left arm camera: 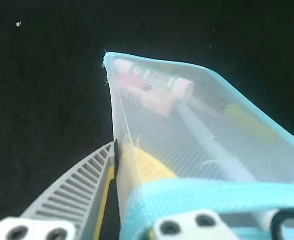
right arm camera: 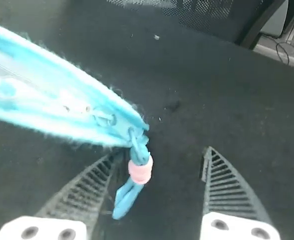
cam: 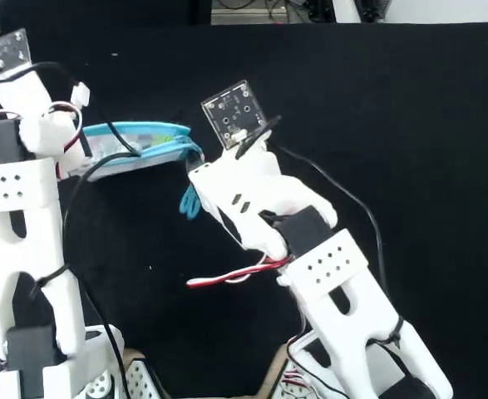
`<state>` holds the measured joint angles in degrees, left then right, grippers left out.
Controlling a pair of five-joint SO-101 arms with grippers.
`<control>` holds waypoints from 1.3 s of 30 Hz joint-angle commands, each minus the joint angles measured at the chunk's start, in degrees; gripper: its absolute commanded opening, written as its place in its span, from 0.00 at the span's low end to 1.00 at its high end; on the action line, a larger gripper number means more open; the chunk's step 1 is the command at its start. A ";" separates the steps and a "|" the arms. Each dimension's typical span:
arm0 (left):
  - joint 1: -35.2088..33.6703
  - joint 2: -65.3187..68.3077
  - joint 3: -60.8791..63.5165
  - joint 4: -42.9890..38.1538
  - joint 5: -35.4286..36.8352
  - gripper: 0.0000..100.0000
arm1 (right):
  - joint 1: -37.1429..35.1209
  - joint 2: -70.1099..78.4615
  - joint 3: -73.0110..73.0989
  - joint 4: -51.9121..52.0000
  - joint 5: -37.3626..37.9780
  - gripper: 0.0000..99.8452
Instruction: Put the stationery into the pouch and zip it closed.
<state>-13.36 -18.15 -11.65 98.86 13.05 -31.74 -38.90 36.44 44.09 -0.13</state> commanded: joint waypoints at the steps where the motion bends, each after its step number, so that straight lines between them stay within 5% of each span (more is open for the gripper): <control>1: -0.22 -0.44 -6.11 1.67 -1.05 0.03 | 0.70 -4.97 0.22 0.79 -0.35 0.24; 6: -0.40 8.44 -0.40 -5.54 -0.97 0.03 | 0.62 -9.89 3.74 -0.97 -0.09 0.24; 12: -0.48 17.76 -9.54 1.93 -1.23 0.03 | 0.53 -10.24 7.43 -5.80 -0.09 0.24; 24: -0.31 17.67 -6.29 -0.18 -1.32 0.03 | 0.53 -10.24 7.08 -7.56 -0.09 0.24; 39: -0.31 17.67 -3.21 -0.26 -1.23 0.03 | -2.81 13.14 -19.56 -0.44 -0.09 0.24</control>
<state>-13.80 -1.63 -17.19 98.68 12.18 -33.76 -29.32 22.73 42.24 -0.13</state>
